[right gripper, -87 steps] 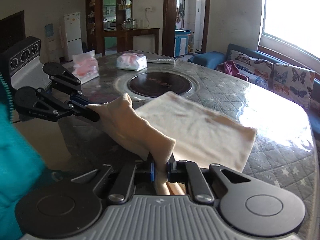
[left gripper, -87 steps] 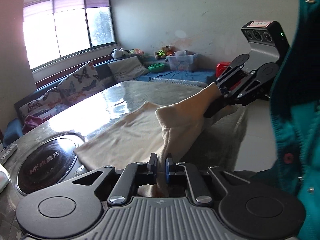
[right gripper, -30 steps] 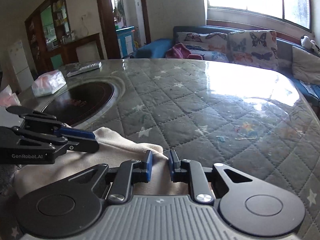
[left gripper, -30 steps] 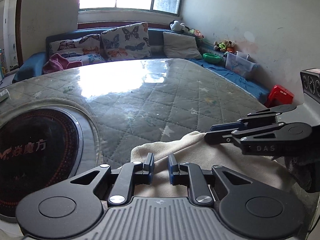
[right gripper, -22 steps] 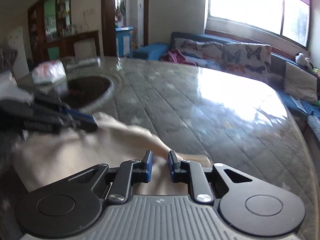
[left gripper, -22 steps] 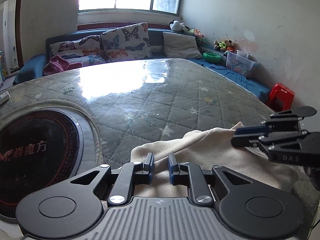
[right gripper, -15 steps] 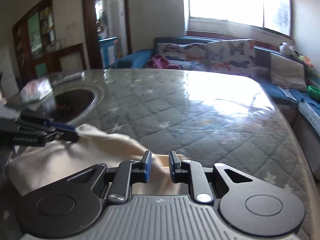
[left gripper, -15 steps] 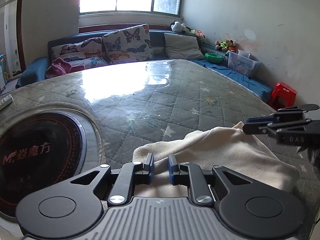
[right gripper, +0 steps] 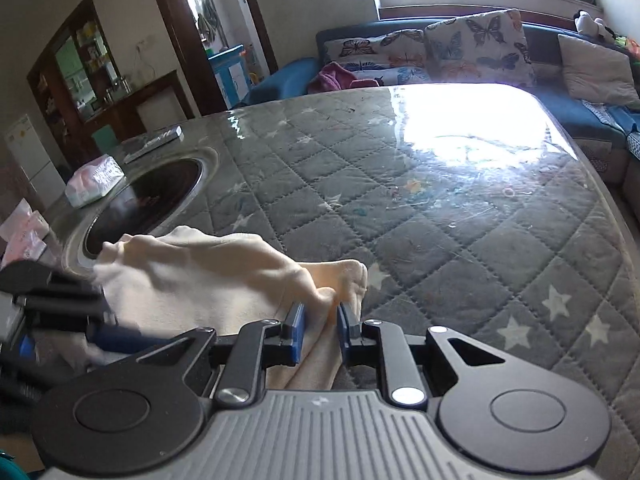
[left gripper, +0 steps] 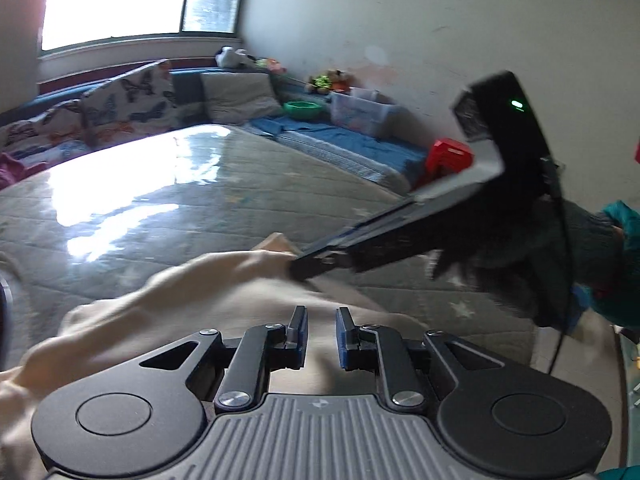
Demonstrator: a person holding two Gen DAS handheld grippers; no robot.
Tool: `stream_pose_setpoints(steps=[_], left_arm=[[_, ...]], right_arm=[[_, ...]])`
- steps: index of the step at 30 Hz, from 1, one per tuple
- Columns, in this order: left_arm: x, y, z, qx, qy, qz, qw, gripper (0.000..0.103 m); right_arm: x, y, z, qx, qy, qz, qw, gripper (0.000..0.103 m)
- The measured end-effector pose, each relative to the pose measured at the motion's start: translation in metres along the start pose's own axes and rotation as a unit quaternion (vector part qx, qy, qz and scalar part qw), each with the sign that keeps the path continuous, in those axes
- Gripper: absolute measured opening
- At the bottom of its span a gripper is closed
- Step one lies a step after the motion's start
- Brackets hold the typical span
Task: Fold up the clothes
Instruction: 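Lower the folded hem onto the sweatshirt with both tools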
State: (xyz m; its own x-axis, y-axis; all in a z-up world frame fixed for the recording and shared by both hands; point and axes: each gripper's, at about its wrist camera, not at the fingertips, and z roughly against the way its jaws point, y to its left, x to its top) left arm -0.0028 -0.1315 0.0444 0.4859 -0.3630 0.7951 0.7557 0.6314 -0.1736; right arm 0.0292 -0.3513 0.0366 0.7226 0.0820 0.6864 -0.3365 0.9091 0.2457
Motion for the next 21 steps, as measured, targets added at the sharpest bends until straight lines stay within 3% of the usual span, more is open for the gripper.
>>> stream_pose_setpoints(steps=[7,12,17,21], left_arm=[[-0.007,-0.025,-0.018,-0.039,0.01,-0.029,0.9988,0.016],[-0.006,-0.021,-0.021,-0.053,0.009,0.0,0.9986,0.016],[-0.012,-0.019,-0.003,-0.044,-0.002,0.002,0.999,0.017],[-0.019,-0.006,0.024,-0.002,-0.018,0.016,0.9997,0.017]], right_arm=[[0.002,0.008,-0.008,-0.001,0.002,0.022,1.0,0.016],[0.005,0.008,-0.013,-0.005,0.004,0.021,1.0,0.016],[0.004,0.015,-0.014,-0.019,-0.001,0.046,0.999,0.016],[0.002,0.023,-0.008,-0.036,-0.01,0.065,0.997,0.016]])
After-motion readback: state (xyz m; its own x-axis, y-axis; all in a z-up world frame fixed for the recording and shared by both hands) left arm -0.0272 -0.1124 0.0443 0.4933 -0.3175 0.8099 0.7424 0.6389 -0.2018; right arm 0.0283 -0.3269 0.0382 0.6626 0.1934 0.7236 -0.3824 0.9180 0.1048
